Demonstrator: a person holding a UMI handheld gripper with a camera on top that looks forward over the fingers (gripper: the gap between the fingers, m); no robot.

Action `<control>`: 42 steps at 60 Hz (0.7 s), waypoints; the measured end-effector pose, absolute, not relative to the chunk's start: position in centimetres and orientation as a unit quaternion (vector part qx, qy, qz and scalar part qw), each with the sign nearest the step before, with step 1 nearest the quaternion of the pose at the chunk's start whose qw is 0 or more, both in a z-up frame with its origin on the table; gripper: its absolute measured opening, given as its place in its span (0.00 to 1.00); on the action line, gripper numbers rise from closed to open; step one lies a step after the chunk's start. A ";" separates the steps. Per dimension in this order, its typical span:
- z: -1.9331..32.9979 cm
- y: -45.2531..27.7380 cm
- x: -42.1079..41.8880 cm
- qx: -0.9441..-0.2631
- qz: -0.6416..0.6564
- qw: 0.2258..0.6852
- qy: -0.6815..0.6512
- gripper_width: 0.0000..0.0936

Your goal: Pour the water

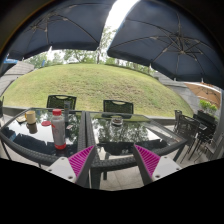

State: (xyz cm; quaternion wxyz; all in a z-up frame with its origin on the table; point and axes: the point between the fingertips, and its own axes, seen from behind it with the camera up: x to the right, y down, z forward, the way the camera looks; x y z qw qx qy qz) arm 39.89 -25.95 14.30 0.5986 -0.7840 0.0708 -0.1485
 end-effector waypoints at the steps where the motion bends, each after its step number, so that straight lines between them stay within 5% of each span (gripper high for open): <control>1: 14.5 -25.9 39.0 -0.782 -0.156 0.599 0.073 0.86; 20: 13.5 -21.0 30.3 -0.794 -0.062 0.605 0.016 0.85; 42: 10.4 -6.9 20.2 -0.780 0.024 0.625 -0.003 0.85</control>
